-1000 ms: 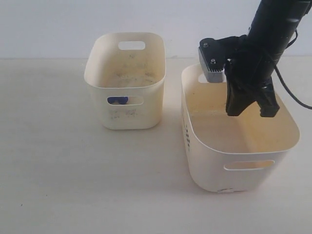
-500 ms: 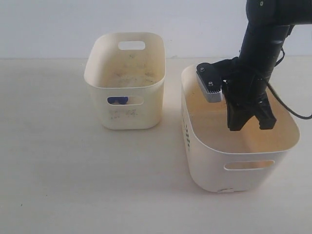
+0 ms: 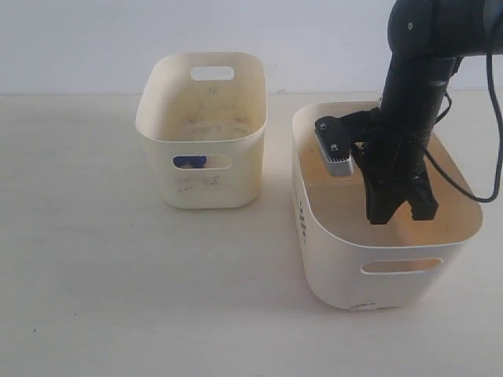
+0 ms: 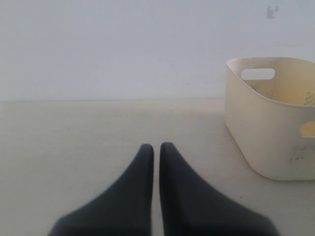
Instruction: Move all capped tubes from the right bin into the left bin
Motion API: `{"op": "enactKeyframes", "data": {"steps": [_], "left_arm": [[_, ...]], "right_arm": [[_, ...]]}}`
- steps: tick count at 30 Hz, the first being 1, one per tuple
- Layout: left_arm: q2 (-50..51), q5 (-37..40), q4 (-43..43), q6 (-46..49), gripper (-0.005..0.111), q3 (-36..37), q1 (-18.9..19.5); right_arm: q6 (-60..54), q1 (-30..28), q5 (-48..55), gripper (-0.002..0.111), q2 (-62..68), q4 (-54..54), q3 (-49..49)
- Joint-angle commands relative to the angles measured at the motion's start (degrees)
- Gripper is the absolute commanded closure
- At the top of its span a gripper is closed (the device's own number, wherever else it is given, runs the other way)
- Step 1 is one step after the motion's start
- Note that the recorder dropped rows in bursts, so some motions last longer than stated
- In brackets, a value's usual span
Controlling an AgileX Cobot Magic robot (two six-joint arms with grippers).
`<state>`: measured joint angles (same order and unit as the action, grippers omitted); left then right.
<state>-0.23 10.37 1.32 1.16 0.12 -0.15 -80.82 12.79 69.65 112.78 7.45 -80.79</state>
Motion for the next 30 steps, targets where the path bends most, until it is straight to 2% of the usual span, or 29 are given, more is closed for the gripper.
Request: {"op": "enactKeyframes", "data": {"steps": [1, 20, 22, 27, 30], "left_arm": [[0.2, -0.5, 0.2, -0.2, 0.103, -0.1, -0.4], [0.2, -0.5, 0.2, -0.2, 0.103, -0.1, -0.4], [0.2, -0.5, 0.2, -0.2, 0.103, -0.1, -0.4], [0.2, -0.5, 0.2, -0.2, 0.103, -0.1, -0.4], [0.2, -0.5, 0.2, -0.2, 0.103, -0.1, -0.4]], "right_arm": [[0.5, -0.2, -0.5, 0.108, 0.0, 0.9, 2.7], [1.0, -0.2, -2.9, 0.106, -0.2, 2.8, 4.1], [1.0, -0.2, -2.6, 0.096, -0.2, 3.2, 4.1], [0.6, -0.2, -2.8, 0.053, -0.2, 3.4, 4.1], [-0.7, -0.2, -3.1, 0.043, -0.2, 3.4, 4.1]]}}
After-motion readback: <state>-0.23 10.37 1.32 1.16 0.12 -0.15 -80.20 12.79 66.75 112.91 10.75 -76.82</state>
